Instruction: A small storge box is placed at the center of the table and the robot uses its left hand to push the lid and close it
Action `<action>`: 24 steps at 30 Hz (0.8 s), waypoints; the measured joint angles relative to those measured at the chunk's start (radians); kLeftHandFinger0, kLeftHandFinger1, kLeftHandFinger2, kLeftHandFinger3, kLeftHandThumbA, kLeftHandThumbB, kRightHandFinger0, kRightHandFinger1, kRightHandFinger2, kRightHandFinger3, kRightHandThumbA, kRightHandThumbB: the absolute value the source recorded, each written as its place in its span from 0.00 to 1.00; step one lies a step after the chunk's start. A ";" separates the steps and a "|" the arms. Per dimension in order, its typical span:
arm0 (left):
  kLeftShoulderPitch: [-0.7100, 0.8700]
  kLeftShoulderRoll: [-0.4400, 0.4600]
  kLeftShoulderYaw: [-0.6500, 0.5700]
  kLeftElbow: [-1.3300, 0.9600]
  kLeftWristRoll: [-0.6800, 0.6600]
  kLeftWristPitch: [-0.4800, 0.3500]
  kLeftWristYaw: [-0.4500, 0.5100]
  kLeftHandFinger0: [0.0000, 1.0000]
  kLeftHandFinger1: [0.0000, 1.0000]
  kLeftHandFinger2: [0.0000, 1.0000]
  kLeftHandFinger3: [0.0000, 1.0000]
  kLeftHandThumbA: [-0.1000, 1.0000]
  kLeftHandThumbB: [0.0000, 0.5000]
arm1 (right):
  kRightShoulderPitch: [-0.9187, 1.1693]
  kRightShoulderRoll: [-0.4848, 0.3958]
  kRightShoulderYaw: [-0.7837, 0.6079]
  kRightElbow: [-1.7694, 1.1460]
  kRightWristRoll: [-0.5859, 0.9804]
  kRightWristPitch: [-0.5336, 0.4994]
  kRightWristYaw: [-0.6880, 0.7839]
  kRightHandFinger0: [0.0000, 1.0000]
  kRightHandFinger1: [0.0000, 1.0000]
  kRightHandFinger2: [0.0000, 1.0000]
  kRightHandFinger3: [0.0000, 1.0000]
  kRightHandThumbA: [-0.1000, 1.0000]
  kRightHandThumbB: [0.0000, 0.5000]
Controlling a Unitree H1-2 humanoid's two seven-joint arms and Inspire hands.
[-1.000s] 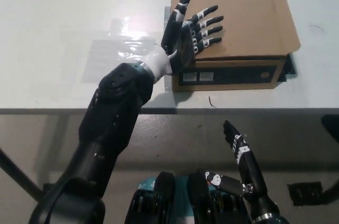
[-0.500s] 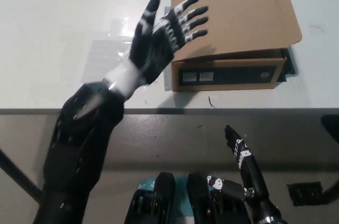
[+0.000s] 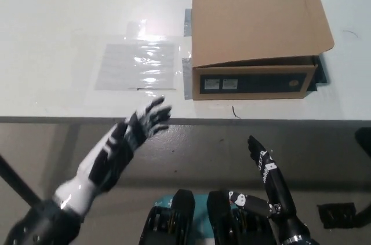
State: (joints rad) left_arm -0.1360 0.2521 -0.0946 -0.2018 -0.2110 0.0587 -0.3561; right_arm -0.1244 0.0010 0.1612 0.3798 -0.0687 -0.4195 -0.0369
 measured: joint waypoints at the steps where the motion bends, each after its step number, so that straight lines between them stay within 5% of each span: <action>1: 0.012 0.000 -0.001 0.023 0.014 -0.015 0.001 1.00 1.00 1.00 1.00 1.00 0.55 | 0.000 0.000 0.000 -0.004 0.000 0.000 -0.001 1.00 1.00 1.00 1.00 1.00 0.63; 3: 0.025 0.000 -0.002 0.067 0.045 -0.046 0.006 1.00 1.00 1.00 1.00 1.00 0.54 | 0.003 0.000 0.000 -0.016 0.000 0.000 -0.001 1.00 1.00 1.00 1.00 1.00 0.62; 6: 0.027 0.003 -0.005 0.128 0.097 -0.095 0.016 1.00 1.00 1.00 1.00 1.00 0.67 | 0.017 0.000 0.000 -0.055 0.001 0.000 -0.001 1.00 1.00 1.00 1.00 1.00 0.58; 24: -0.005 0.007 -0.050 0.355 0.284 -0.278 0.052 1.00 1.00 1.00 1.00 1.00 0.55 | 0.081 -0.013 -0.035 -0.087 0.041 -0.001 0.018 1.00 1.00 1.00 1.00 1.00 0.58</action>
State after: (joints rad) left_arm -0.1406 0.2594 -0.1449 0.1532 0.0729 -0.2194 -0.3045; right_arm -0.0437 -0.0116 0.1259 0.2923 -0.0275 -0.4202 -0.0186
